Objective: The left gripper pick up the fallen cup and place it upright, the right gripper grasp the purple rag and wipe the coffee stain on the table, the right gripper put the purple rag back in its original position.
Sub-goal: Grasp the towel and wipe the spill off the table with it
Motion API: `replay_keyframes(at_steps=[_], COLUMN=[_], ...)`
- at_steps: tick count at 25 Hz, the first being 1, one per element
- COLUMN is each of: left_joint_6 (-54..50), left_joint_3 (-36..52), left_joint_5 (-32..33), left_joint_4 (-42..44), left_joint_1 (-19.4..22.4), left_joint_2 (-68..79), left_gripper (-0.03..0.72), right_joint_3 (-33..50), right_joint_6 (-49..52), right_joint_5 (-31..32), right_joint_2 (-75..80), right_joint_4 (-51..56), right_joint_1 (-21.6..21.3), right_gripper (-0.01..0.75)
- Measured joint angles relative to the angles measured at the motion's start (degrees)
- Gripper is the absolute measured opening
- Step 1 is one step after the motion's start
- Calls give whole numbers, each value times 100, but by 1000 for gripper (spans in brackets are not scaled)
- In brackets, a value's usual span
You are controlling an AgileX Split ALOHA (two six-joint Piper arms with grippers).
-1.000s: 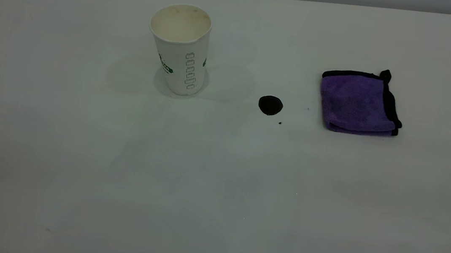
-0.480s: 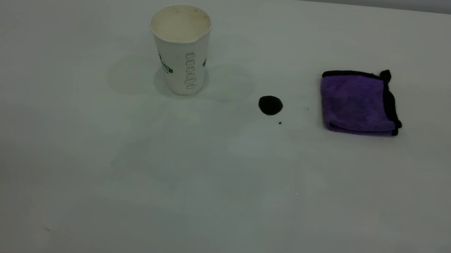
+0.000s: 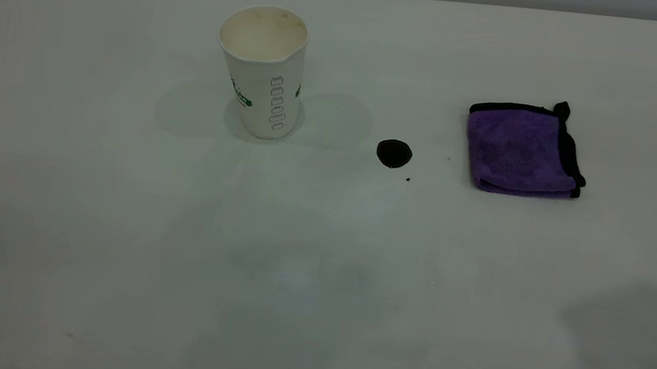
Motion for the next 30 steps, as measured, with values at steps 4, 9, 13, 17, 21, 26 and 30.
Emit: replay_keyframes(at_steps=[4,9,13,17,21,26,30], left_joint_6=[0,0,0,0,0,0,0], left_joint_3=[0,0,0,0,0,0,0], left_joint_5=[2,7,7,7,7,7,7], left_joint_4=[0,0,0,0,0,0,0], left_joint_1=[0,0,0,0,0,0,0], left_joint_2=[0,0,0,0,0,0,0], left_gripper=[513,513,513,513,513,513,513], right_joint_3=[0,-34,-329,-903,-1581,-2435,-3241], right_joint_6=[-416,-480,-505,-449,-168,156,569], right_joint_5=[-490,-1133,-1584,-1767,-1777,-1726,-1428], right_joint_2=[1079,2333,3261,4282,5243,6120,6754], right_joint_4=[267,300,334,360,320,-35,-522], right_joint_1=[0,270,754,999,1005,1055,1055], right_gripper=[588,567,554,554,553,553,553])
